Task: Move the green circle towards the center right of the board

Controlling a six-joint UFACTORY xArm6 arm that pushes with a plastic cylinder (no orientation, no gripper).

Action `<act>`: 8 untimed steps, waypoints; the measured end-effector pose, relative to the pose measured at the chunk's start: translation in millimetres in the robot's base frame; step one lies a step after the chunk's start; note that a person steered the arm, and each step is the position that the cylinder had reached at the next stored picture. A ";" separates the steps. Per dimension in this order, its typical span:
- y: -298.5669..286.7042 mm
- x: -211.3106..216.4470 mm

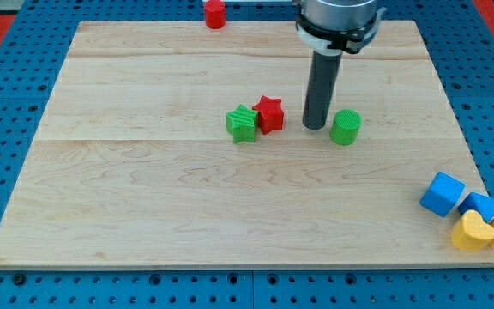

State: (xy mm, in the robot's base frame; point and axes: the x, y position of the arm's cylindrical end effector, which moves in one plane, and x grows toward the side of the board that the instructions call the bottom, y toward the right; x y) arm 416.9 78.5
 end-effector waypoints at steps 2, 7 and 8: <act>-31.5 14.0; 102.8 23.8; 133.7 14.0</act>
